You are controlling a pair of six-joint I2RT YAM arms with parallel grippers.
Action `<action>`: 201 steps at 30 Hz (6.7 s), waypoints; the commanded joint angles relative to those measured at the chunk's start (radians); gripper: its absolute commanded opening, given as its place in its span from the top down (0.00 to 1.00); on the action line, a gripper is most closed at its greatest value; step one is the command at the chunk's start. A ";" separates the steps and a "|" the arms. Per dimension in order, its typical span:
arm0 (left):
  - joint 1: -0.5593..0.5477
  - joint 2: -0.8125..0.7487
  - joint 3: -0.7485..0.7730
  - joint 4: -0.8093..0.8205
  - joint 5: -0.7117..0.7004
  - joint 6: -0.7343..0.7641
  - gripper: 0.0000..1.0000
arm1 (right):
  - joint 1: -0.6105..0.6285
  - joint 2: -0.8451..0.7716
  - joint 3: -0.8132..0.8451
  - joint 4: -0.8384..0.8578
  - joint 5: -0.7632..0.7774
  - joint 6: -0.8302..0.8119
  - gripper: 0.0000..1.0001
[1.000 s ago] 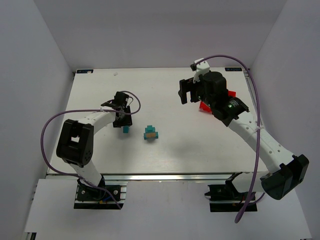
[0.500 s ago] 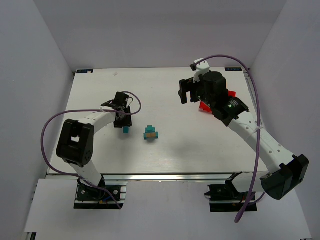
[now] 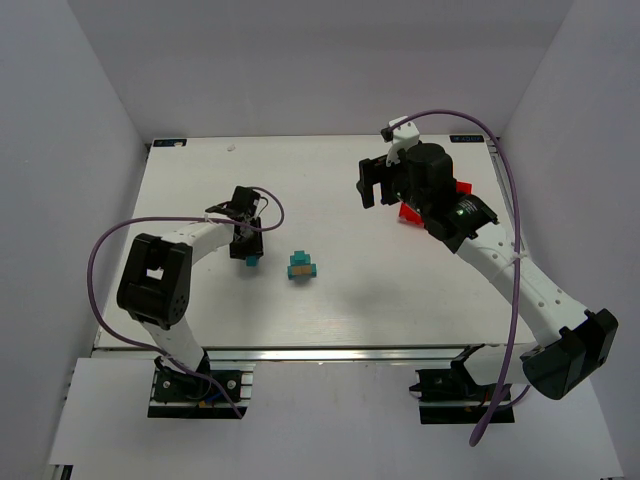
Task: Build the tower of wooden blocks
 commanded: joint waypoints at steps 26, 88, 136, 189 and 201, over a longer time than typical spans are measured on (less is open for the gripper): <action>-0.006 -0.179 0.476 -0.153 0.538 0.758 1.00 | -0.006 -0.031 -0.031 0.116 0.056 -0.150 0.11; -0.308 -0.142 0.498 -0.534 0.537 1.151 1.00 | -0.112 0.078 0.071 -0.332 0.323 0.092 0.11; -0.313 -0.103 0.392 -0.473 0.454 1.182 1.00 | -0.112 0.119 0.107 -0.363 0.303 0.085 0.11; -0.322 -0.046 0.464 -0.553 0.503 1.253 0.88 | -0.113 0.084 0.079 -0.360 0.309 0.082 0.11; -0.324 -0.035 0.449 -0.527 0.472 1.247 0.88 | -0.113 0.090 0.084 -0.367 0.297 0.083 0.11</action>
